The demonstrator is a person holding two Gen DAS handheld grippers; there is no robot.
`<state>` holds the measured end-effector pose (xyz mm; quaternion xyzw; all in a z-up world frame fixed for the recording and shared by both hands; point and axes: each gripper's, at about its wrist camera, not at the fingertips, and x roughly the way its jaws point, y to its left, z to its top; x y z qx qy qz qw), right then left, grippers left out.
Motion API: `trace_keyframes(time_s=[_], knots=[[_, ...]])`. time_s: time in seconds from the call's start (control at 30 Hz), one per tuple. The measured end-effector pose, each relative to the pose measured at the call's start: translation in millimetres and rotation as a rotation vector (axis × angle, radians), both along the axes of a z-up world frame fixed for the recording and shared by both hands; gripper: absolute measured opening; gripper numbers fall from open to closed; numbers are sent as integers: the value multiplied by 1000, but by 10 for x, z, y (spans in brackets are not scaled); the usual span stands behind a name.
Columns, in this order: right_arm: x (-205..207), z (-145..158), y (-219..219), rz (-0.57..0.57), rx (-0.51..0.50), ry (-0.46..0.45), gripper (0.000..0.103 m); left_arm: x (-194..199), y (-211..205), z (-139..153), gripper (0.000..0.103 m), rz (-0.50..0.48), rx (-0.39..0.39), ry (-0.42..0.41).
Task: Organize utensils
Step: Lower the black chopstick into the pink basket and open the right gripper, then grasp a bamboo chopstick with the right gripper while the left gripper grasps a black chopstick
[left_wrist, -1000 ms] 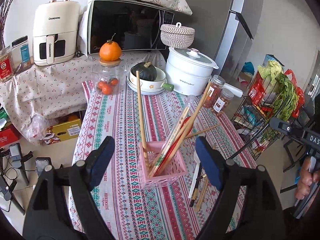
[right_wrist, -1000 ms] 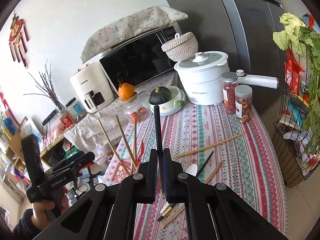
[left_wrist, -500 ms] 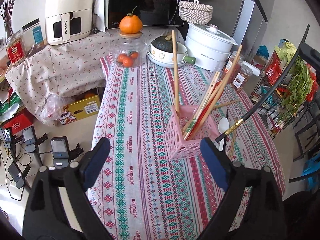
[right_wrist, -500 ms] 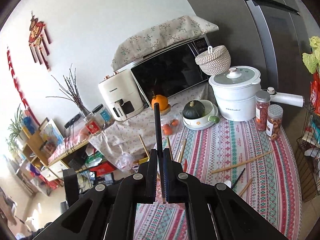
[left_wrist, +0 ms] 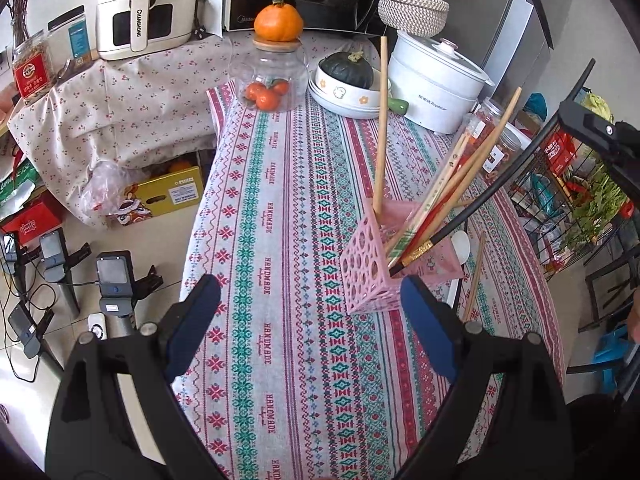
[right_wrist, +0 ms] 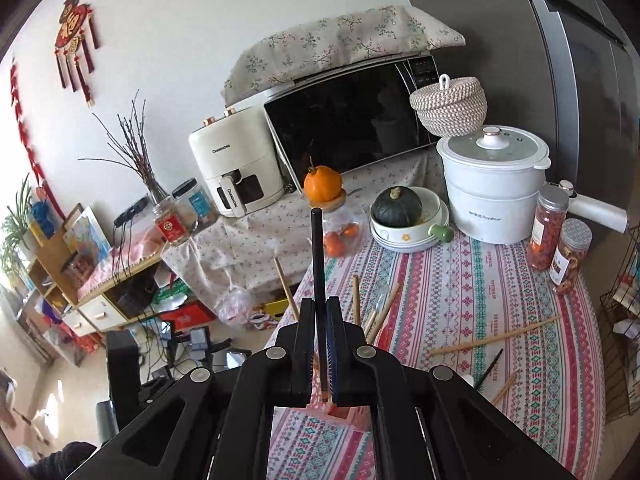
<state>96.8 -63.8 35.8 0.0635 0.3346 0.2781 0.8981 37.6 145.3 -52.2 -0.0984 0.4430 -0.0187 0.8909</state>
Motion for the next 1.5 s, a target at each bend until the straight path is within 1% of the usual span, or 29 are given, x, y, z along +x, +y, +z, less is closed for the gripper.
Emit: trace_keyframes(time_s=[0.1, 0.13, 0.2, 0.23, 0.27, 0.3, 0.37, 0.43, 0.57, 0.63, 0.87, 1.03, 1.13, 1.23, 1.3, 1.43, 1.5], knots=[[125, -204, 1, -13, -2, 48, 6, 0, -25, -15, 91, -7, -1, 5], [162, -252, -19, -19, 7, 64, 8, 1, -36, -18, 91, -10, -1, 6], [217, -296, -81, -34, 30, 95, 10, -2, -69, -19, 91, -19, 1, 6], [228, -294, -121, -41, 42, 106, 13, -4, -86, -18, 91, -25, 4, 5], [223, -286, -165, -42, 56, 108, 18, -7, -102, -19, 91, -30, 6, 4], [210, -265, -206, -44, 65, 105, 21, -15, -119, -20, 91, -33, 8, 1], [157, -226, -305, -57, 68, 90, 37, -28, -152, -39, 91, -44, 7, 4], [108, -197, -419, -72, 58, 81, 47, -42, -208, -63, 91, -61, 9, 14], [100, -285, -660, -146, -16, 115, 59, -70, -354, -93, 91, -99, 23, 23], [138, -406, -795, -191, -47, 144, 62, -76, -439, -99, 91, -120, 30, 26], [265, -972, -1254, -333, -147, 295, 63, -83, -753, -117, 91, -193, 55, 38], [358, -1343, -1431, -377, -192, 398, 63, -54, -931, -187, 91, -234, 72, 65], [432, -1548, -1416, -378, -239, 438, 63, -46, -991, -231, 91, -252, 86, 79], [542, -1711, -1347, -368, -262, 466, 63, -51, -1013, -270, 91, -263, 96, 93], [617, -1791, -1279, -360, -273, 475, 63, -50, -1001, -289, 91, -266, 99, 102], [776, -1909, -1140, -360, -326, 466, 63, -50, -968, -309, 91, -272, 85, 114], [854, -1975, -1106, -370, -341, 481, 63, -53, -959, -310, 91, -278, 78, 116]])
